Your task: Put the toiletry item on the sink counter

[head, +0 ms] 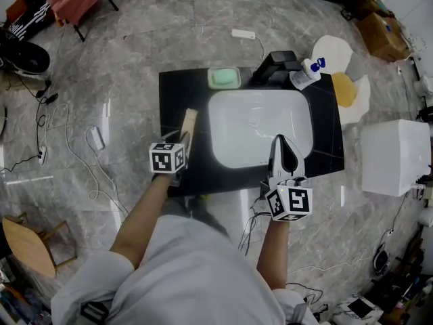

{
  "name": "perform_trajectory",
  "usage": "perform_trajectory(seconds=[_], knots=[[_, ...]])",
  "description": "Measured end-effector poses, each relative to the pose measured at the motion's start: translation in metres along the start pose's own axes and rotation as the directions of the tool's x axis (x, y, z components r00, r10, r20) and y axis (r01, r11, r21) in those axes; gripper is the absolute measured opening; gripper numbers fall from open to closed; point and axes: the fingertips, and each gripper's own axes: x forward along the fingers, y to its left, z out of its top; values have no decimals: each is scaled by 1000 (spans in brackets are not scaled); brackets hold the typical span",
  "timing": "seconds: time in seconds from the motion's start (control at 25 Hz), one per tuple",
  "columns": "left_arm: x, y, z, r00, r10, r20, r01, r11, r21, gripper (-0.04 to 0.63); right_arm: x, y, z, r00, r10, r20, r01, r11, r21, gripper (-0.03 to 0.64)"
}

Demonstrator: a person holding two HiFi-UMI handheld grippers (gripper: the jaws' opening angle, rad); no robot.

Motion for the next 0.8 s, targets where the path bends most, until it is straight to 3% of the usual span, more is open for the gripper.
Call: perform_trajectory(seconds=[0.4,0.8], knots=[[-21,9,10,999,21,34,-22,1000,22,117,0,13,6,1000,23,18,-23,1000,8,3],[-65,8,37,990,44,131,-53,997,64,89,-11,30,19,997,49,55,-50,999,17,3]])
